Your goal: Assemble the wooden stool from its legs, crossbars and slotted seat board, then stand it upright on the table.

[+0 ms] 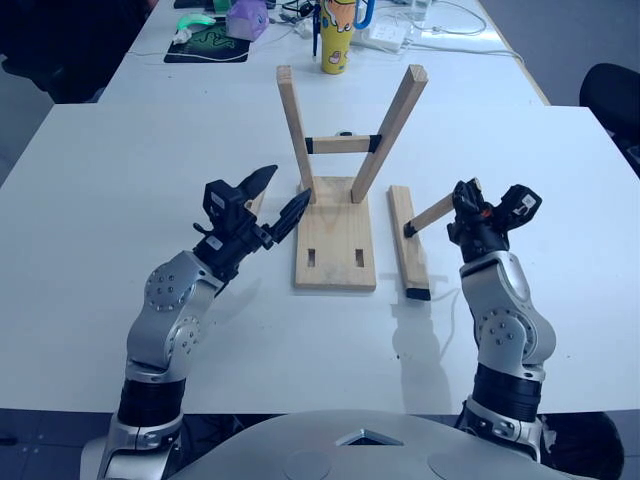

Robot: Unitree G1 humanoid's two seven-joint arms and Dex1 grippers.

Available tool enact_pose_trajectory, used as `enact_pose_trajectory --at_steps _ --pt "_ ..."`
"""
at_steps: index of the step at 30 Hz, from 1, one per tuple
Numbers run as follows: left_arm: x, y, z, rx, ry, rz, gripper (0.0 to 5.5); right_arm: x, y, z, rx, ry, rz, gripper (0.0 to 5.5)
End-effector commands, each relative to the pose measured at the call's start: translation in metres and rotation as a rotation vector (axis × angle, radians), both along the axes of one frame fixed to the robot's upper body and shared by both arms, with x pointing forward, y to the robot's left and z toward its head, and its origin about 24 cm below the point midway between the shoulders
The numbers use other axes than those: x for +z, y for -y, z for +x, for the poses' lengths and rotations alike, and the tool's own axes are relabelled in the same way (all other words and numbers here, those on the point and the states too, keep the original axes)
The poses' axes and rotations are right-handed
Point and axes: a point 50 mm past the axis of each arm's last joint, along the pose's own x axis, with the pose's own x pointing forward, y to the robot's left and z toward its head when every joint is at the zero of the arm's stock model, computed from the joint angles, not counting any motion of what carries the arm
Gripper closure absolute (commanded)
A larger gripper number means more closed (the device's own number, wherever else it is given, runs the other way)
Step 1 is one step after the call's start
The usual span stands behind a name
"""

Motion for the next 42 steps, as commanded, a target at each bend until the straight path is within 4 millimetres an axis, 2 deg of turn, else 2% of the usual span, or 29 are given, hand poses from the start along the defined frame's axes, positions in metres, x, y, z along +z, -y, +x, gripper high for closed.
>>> enact_pose_trajectory --at_steps 1,9,12,18,23,27,35,42 --pt "0.003 0.003 0.002 -0.018 0.005 0.014 2.04 -0.005 -0.004 0.003 0.012 -0.012 -0.029 5.04" --pt "0.005 0.003 0.001 -0.013 0.012 0.028 2.04 -0.016 -0.008 -0.002 0.031 -0.066 -0.188 5.04" --pt "0.009 0.004 0.000 -0.021 0.016 0.032 2.04 -0.022 -0.012 -0.011 0.047 -0.089 -0.246 5.04" --pt "0.009 0.004 -0.006 -0.059 -0.018 0.049 2.04 -0.036 -0.006 -0.033 0.008 -0.151 -0.282 5.04" --pt "0.015 0.008 -0.005 -0.092 -0.013 0.065 2.04 -0.036 -0.020 -0.039 0.069 -0.156 -0.443 5.04" --pt "0.019 0.011 -0.005 -0.105 -0.010 0.061 2.04 -0.047 -0.023 -0.046 0.052 -0.208 -0.443 5.05" --pt "0.017 0.011 -0.005 -0.106 -0.014 0.066 2.04 -0.058 -0.024 -0.050 0.084 -0.206 -0.481 5.05" --pt "0.017 0.010 -0.003 -0.088 -0.008 0.068 2.04 -0.052 -0.027 -0.040 0.112 -0.161 -0.506 5.05"
